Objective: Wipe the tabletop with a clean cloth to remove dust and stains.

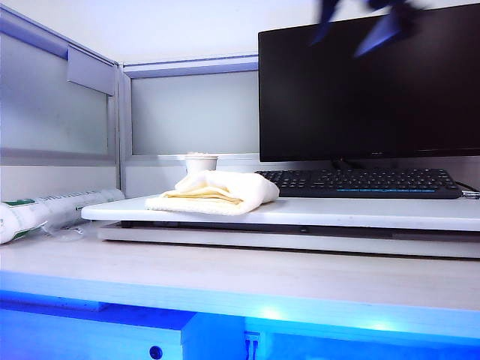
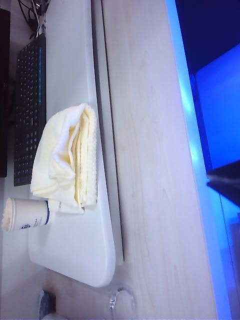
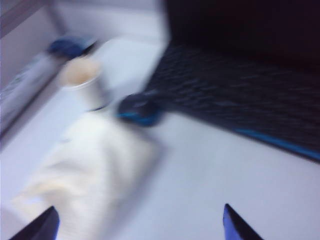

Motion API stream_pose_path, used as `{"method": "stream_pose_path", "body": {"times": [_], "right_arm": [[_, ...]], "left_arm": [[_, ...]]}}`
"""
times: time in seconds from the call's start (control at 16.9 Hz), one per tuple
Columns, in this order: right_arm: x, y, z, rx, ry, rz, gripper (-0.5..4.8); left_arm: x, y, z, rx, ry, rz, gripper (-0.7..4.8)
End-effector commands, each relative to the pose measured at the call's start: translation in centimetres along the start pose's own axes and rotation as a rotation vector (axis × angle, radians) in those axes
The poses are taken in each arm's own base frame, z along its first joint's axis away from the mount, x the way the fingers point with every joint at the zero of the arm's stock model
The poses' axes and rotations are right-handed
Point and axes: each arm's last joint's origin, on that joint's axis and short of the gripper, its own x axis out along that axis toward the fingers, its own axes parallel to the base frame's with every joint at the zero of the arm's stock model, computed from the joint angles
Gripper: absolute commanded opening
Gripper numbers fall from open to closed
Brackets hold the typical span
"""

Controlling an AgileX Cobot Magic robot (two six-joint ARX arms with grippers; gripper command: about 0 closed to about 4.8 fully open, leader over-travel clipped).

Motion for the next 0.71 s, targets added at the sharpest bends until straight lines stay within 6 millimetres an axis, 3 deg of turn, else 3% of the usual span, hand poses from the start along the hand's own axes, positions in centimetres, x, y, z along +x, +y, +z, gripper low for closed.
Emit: {"method": "stream_pose_path", "body": {"times": [0.06, 0.3, 0.41, 0.53, 0.71], "right_arm": [[-3.8, -2.5, -0.2, 0.005, -0.041, -0.064, 4.04], [-8.7, -5.4, -3.1, 0.038, -0.073, -0.134, 3.86], [-11.2, -6.5, -6.4, 0.059, -0.072, -0.181, 3.86], [-12.2, -6.6, -8.6, 0.07, -0.066, -0.186, 3.83], [-13.7, -6.2, -12.5, 0.07, -0.072, -0.189, 3.28]], "left_arm": [[0.0, 0.0, -0.2, -0.013, 0.02, -0.011, -0.06], [0.0, 0.0, -0.2, -0.013, 0.02, -0.003, -0.06], [0.0, 0.1, -0.2, -0.012, 0.021, 0.046, -0.06], [0.0, 0.3, -0.2, -0.012, 0.022, 0.12, -0.06], [-0.1, 0.8, -0.3, -0.012, 0.028, 0.262, -0.06]]}}
